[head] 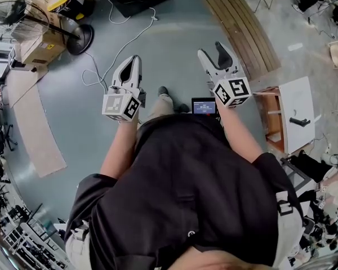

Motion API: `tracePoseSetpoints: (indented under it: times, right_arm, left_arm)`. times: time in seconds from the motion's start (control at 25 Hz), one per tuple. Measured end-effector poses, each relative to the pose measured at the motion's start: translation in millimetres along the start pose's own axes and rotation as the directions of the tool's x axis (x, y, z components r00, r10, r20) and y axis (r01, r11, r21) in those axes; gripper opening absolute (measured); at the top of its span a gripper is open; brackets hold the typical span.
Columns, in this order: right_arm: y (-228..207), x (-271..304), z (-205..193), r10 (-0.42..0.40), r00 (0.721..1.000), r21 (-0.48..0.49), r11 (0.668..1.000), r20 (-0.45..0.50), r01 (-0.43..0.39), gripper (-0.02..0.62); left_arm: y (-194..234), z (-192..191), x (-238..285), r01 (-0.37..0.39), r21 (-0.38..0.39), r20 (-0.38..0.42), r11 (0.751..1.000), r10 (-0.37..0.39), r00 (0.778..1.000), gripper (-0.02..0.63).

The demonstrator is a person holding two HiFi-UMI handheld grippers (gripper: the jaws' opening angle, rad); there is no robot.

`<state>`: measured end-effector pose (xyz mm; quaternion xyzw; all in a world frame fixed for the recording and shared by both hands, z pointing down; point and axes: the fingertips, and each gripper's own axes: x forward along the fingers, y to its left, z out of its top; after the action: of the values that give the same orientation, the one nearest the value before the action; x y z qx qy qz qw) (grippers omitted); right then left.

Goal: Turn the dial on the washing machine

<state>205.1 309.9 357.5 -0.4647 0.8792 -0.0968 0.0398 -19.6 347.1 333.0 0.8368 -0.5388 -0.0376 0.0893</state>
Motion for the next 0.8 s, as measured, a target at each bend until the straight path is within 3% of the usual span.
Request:
tracePoseSetpoints:
  times: [0.44, 0.8]
  right_arm:
    - [-28.5, 74.2, -8.4, 0.002, 1.000, 0.025, 1.000, -0.029, -0.001, 0.278]
    - [-37.5, 210.9, 2.6, 0.056, 0.996, 0.041, 0.998, -0.073, -0.053, 0.278]
  left_arm:
    - [54.5, 1.7, 63.7, 0.005, -0.055, 0.020, 0.998, -0.004, 1.000, -0.005]
    - [153.9, 24.0, 146.4, 0.004, -0.075, 0.037, 0.997, -0.001, 0.999, -0.005]
